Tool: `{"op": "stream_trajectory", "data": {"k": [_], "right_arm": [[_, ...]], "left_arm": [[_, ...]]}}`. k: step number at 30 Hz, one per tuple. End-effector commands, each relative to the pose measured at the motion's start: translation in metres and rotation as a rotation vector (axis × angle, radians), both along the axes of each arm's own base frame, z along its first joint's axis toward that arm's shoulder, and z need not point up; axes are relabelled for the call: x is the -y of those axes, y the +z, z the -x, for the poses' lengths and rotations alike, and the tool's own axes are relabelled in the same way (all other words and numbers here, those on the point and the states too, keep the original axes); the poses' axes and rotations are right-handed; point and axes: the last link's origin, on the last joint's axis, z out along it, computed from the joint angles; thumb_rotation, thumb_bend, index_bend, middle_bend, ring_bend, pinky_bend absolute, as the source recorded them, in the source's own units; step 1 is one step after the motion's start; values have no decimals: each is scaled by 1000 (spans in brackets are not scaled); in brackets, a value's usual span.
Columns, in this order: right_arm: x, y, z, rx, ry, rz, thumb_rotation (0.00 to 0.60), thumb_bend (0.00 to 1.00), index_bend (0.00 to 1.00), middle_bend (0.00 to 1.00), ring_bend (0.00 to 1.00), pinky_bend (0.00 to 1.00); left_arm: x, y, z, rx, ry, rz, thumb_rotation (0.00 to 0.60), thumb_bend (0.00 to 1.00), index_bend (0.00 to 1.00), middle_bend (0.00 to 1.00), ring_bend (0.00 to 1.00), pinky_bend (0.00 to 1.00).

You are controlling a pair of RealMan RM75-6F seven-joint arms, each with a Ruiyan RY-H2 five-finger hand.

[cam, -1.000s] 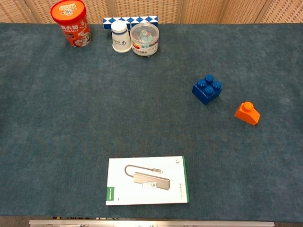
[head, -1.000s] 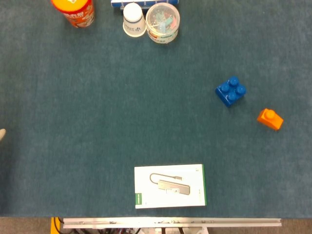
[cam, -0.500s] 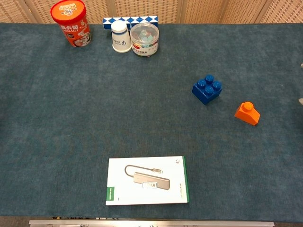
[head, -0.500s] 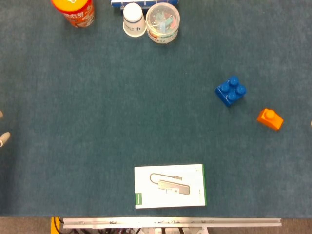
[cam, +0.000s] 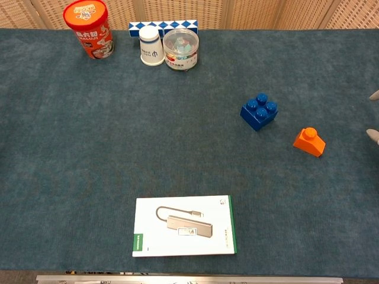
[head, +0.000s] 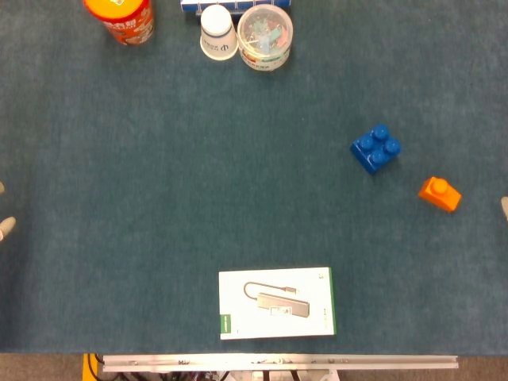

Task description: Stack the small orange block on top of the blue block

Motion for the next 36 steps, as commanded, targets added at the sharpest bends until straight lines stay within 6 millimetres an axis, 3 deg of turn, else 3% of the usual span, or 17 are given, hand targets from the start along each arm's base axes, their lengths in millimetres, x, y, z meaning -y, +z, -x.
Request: {"op": "stream_trajectory", "data": {"k": [1,16,25,36], "right_arm": [[3,-8,-1,-5,-45,-4,600,202,358,167,11,88],[10,-39,-12,29,-24,-114,600,199,352,144,0,81],[14,-50,-19,0,57,-94,600,97,42,66,0,59],[20,-59,-24,-27,98,-107,600,74,12,55,0,56]], "left_arm": [[0,1,0,5,-1,-1,600,119,492,456,336,512],[0,3,0,13,-2,-2,600,119,492,456,336,512],[0,4,0,10,-1,0,600,119,491,456,336,512],[1,18,4,-5,21,-32,600,119,485,456,336,512]]}}
